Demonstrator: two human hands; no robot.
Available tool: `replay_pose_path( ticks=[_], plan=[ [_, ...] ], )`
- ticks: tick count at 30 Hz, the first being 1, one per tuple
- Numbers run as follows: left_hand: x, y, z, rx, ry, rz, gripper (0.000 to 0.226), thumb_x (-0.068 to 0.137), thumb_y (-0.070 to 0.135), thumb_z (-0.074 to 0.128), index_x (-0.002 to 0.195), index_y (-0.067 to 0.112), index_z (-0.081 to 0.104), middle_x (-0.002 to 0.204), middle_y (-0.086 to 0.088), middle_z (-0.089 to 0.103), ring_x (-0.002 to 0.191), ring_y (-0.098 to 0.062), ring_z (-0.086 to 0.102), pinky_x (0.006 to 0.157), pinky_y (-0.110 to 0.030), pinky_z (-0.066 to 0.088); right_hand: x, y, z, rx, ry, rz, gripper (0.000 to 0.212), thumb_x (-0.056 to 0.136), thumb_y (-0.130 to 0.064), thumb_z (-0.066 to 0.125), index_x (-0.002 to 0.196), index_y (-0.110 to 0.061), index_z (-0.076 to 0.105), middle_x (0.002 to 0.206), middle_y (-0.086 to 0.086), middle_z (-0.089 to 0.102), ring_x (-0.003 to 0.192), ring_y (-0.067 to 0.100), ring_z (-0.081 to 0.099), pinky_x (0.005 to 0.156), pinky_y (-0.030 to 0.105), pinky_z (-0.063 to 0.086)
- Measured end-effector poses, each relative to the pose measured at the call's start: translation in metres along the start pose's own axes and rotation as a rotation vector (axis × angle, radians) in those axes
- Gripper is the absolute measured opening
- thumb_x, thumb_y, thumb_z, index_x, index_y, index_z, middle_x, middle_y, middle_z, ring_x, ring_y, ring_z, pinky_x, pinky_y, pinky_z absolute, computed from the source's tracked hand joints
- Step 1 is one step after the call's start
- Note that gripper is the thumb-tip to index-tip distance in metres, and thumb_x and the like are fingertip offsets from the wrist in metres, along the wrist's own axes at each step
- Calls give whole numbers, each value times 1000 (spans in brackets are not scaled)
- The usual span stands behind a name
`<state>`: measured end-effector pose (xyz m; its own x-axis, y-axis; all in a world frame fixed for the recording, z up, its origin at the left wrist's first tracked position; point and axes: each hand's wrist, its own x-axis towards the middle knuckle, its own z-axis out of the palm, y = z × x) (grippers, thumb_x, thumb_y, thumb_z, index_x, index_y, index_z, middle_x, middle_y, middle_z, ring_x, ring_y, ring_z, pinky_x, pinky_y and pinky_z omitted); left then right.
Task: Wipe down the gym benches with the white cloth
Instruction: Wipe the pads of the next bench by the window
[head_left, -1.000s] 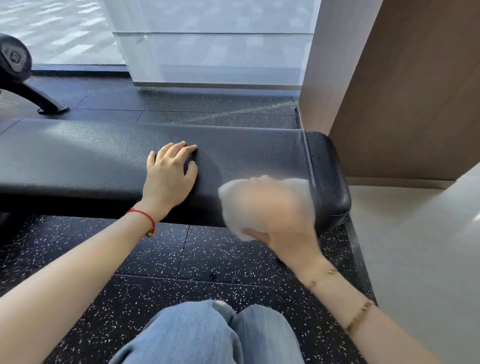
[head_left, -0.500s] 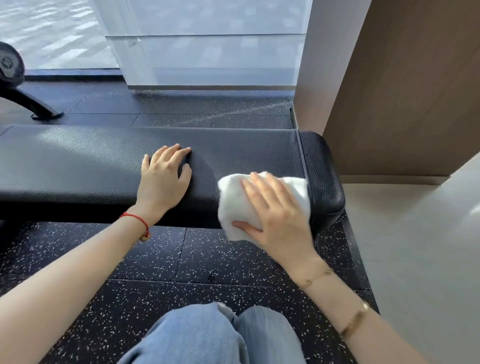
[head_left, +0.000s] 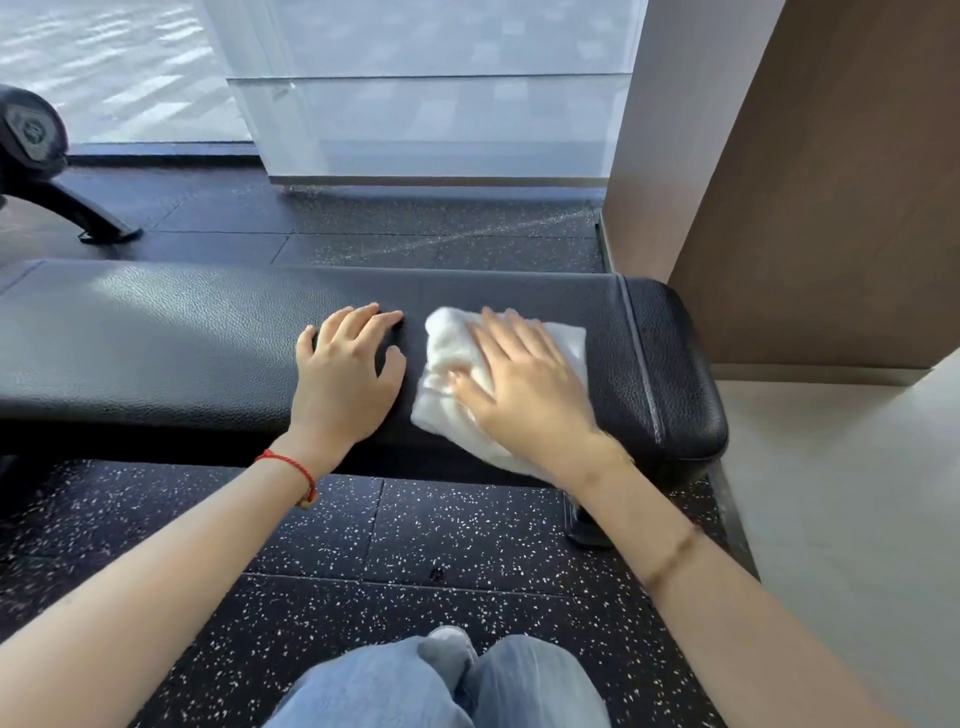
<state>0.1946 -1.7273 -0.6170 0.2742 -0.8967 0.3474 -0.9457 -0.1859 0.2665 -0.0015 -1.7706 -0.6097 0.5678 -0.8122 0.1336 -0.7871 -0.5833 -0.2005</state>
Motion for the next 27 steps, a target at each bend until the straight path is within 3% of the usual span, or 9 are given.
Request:
replay_pose_path(
  ticks=[3, 5, 7, 9, 13, 16, 18, 24, 27],
  plan=[
    [0, -1, 0, 14, 5, 15, 40, 97, 29, 48, 136, 25, 54, 145, 2, 50, 139, -21, 38, 117, -50, 22, -30, 36, -9, -18, 86, 72, 74, 95, -60, 15, 157, -19, 23, 163, -2, 25, 151, 16, 16, 115, 24, -13],
    [0, 2, 1, 16, 3, 8, 41, 97, 29, 45, 136, 23, 54, 145, 1, 50, 139, -23, 38, 117, -51, 22, -16, 67, -18, -36, 73, 168, 71, 97, -59, 17, 153, -18, 29, 157, 4, 36, 145, 21, 26, 120, 33, -7],
    [0, 5, 1, 17, -1, -2, 45, 93, 32, 40, 134, 22, 55, 144, 1, 51, 138, -23, 38, 116, -53, 23, 17, 89, -24, -71, 6, 286, 74, 98, -63, 15, 155, -17, 24, 161, 7, 28, 149, 24, 20, 125, 42, 1],
    [1, 5, 0, 24, 6, -6, 44, 93, 32, 41, 133, 23, 55, 142, 2, 51, 137, -22, 40, 115, -53, 24, 58, 91, -23, -120, -56, 331, 76, 99, -65, 11, 158, -17, 20, 165, 5, 19, 152, 25, 13, 125, 44, 0],
    [1, 1, 3, 27, 31, 3, 38, 93, 29, 50, 130, 26, 56, 140, 4, 53, 134, -20, 42, 113, -51, 26, 101, 47, -12, -81, -71, 161, 76, 98, -67, 11, 147, -17, 41, 152, 6, 44, 141, 29, 35, 123, 51, 12],
    [1, -2, 3, 3, 41, 3, 39, 93, 33, 48, 130, 28, 57, 139, 5, 54, 133, -19, 43, 114, -50, 26, 73, 27, -1, -9, -57, -33, 73, 99, -64, 20, 157, -20, 18, 164, 3, 22, 151, 26, 17, 125, 42, 4],
    [0, -3, 2, -7, 40, 11, 41, 92, 36, 44, 130, 28, 57, 139, 5, 54, 134, -19, 43, 114, -49, 26, 40, 39, -2, 36, -50, -107, 74, 98, -67, 22, 158, -24, 13, 166, -2, 16, 153, 20, 9, 124, 37, 0],
    [0, 1, 2, -8, 42, -9, 37, 93, 28, 51, 130, 27, 57, 139, 4, 54, 135, -20, 42, 115, -50, 24, -33, 96, -33, 0, -12, -27, 83, 94, -74, 19, 158, -21, 19, 164, -3, 21, 153, 15, 12, 126, 40, 8],
    [0, 5, 1, -3, 37, -22, 38, 93, 27, 51, 131, 26, 57, 140, 3, 53, 136, -21, 41, 115, -52, 24, -66, 86, -28, -43, 74, -141, 81, 95, -69, 28, 156, -16, 28, 162, -1, 28, 152, 17, 18, 124, 43, 14]
  ],
)
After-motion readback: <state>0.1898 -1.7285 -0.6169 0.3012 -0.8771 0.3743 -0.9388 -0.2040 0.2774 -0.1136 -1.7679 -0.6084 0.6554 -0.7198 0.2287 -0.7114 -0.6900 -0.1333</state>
